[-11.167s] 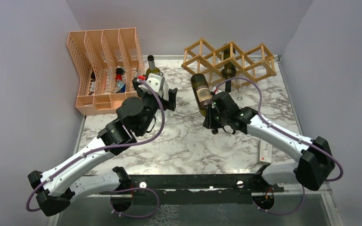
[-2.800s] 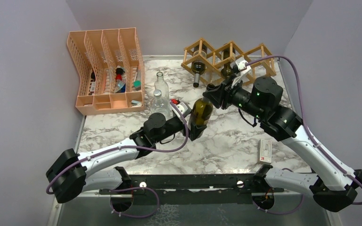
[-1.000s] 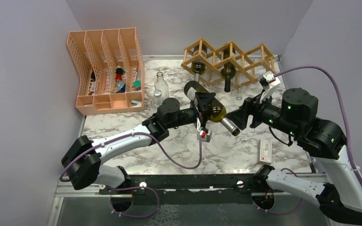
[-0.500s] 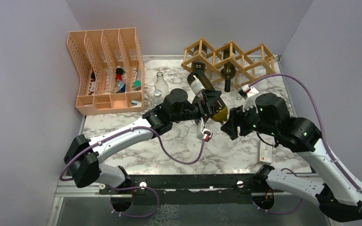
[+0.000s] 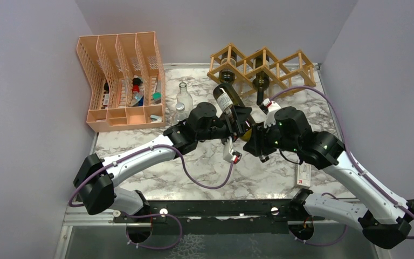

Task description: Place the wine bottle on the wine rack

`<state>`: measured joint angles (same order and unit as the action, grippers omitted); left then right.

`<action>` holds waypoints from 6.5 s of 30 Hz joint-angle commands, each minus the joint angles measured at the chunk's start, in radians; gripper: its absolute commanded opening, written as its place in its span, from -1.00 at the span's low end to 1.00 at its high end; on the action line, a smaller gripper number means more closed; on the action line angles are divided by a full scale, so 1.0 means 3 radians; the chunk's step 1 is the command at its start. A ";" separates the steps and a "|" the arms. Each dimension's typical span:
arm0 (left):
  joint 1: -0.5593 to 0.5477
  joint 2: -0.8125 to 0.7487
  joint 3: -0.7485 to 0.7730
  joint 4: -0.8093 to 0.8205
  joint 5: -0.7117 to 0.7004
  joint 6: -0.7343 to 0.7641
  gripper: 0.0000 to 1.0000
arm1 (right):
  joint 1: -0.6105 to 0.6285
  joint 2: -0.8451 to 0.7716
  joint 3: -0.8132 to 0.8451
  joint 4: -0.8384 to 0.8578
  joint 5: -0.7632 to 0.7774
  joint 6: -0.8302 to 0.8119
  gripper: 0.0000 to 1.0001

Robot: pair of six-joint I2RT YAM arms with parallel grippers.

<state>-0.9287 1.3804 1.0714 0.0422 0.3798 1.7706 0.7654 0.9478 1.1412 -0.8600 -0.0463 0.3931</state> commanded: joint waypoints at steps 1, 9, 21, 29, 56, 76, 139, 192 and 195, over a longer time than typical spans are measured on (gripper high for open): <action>0.0002 -0.0040 0.0219 0.0253 0.0001 0.0068 -1.00 | 0.0010 0.0025 -0.0105 0.0258 -0.0027 0.0116 0.02; -0.0005 0.0007 0.0360 0.0131 -0.0173 -0.0137 -1.00 | 0.0010 0.0103 -0.0198 0.0300 0.0030 0.0126 -0.39; -0.0002 -0.0123 0.0071 0.0528 -0.0077 -0.0339 0.55 | 0.0010 0.0060 -0.0099 0.0345 0.0476 0.0086 -0.98; -0.0018 -0.0279 -0.0072 0.0519 0.0112 -0.0683 0.98 | 0.0010 -0.0024 0.0120 0.0295 0.1477 0.0116 -0.98; -0.0023 -0.0952 0.0237 -0.0221 -0.1875 -0.6039 0.69 | -0.1231 0.0349 0.0084 0.0040 0.1464 -0.0089 -0.98; -0.0024 -0.1406 0.0208 -0.1023 -0.2230 -0.6132 0.93 | -0.2064 0.0843 -0.0259 0.0344 0.0998 -0.0284 -0.98; -0.0025 -0.1273 0.0216 -0.1032 -0.2222 -0.6066 0.94 | -0.2392 0.2598 0.0957 0.1644 0.0880 -0.1691 -0.92; 0.0010 -0.1174 0.0275 -0.0999 -0.2559 -0.5939 0.98 | -0.2411 0.2135 0.1360 0.0862 0.0486 -0.1279 0.38; 0.0050 -0.1169 0.0250 -0.0925 -0.2536 -0.5977 0.98 | -0.2412 0.1998 0.1386 0.0727 0.0023 -0.0980 0.34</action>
<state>-0.9287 1.0340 1.1381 -0.2840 -0.3508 -0.0154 0.0402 1.5909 1.5364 -0.5377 0.1555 -0.0448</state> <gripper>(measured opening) 0.987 0.683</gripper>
